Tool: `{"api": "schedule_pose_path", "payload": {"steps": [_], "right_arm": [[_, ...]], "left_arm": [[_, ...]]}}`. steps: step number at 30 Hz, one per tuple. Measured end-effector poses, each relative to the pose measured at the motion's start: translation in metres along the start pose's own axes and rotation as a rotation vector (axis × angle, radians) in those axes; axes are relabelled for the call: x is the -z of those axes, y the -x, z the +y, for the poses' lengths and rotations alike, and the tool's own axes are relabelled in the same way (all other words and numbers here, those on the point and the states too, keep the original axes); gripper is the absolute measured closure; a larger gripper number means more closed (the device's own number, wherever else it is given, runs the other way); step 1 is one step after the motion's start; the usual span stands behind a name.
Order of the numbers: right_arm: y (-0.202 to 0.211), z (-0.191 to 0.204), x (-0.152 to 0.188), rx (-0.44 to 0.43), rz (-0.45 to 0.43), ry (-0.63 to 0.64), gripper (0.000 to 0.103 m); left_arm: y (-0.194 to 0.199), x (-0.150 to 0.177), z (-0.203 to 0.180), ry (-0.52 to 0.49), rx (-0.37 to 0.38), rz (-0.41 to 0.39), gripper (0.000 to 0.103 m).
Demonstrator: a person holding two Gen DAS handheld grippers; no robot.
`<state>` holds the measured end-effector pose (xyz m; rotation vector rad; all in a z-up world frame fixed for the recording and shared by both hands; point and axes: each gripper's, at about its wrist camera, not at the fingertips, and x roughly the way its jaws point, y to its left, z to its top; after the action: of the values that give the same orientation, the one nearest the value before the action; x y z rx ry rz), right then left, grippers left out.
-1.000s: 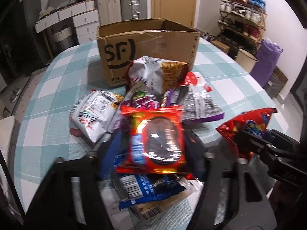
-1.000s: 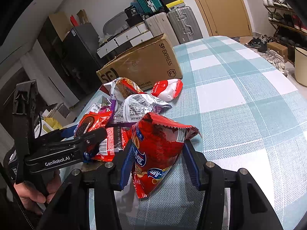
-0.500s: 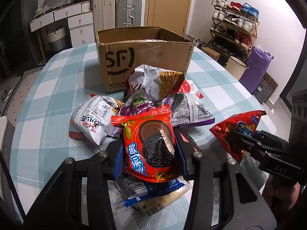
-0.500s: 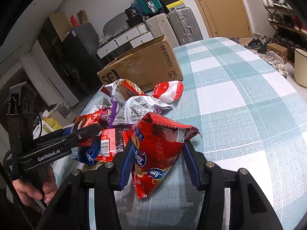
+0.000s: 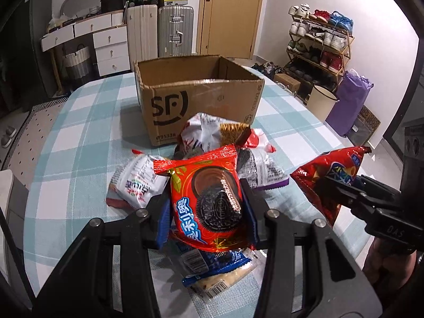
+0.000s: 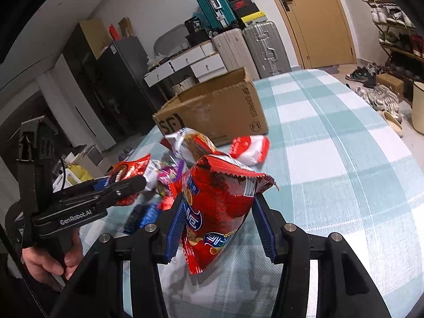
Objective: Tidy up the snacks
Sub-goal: 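Carry both packs into the cardboard box and open both grippers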
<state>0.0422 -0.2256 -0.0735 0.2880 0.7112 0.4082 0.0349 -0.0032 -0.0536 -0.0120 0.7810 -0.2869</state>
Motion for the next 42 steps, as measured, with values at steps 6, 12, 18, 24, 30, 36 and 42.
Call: {"api": "schedule_pose_path", "payload": {"steps": [6, 12, 18, 24, 30, 36, 42], "right_arm": [[0.007, 0.018, -0.021, -0.033, -0.022, 0.042, 0.053], [0.011, 0.038, -0.051, -0.076, -0.042, 0.086, 0.053], [0.01, 0.052, -0.083, -0.092, -0.061, 0.123, 0.053], [0.005, 0.059, -0.112, -0.094, -0.069, 0.141, 0.053], [-0.01, 0.063, -0.144, -0.092, -0.064, 0.166, 0.053], [-0.035, 0.062, -0.178, -0.092, -0.052, 0.181, 0.053], [-0.069, 0.055, -0.209, -0.089, -0.024, 0.175, 0.053]], "left_arm": [[0.012, -0.015, 0.001, -0.008, 0.01, -0.024, 0.061], [0.02, -0.039, 0.005, -0.003, 0.029, -0.04, 0.061], [0.024, -0.067, 0.014, 0.015, 0.035, -0.057, 0.061], [0.022, -0.101, 0.021, 0.019, 0.034, -0.078, 0.061], [0.011, -0.139, 0.031, 0.021, 0.027, -0.075, 0.061], [-0.005, -0.173, 0.041, 0.023, 0.019, -0.066, 0.061], [-0.036, -0.205, 0.047, 0.012, 0.007, -0.047, 0.061]]}}
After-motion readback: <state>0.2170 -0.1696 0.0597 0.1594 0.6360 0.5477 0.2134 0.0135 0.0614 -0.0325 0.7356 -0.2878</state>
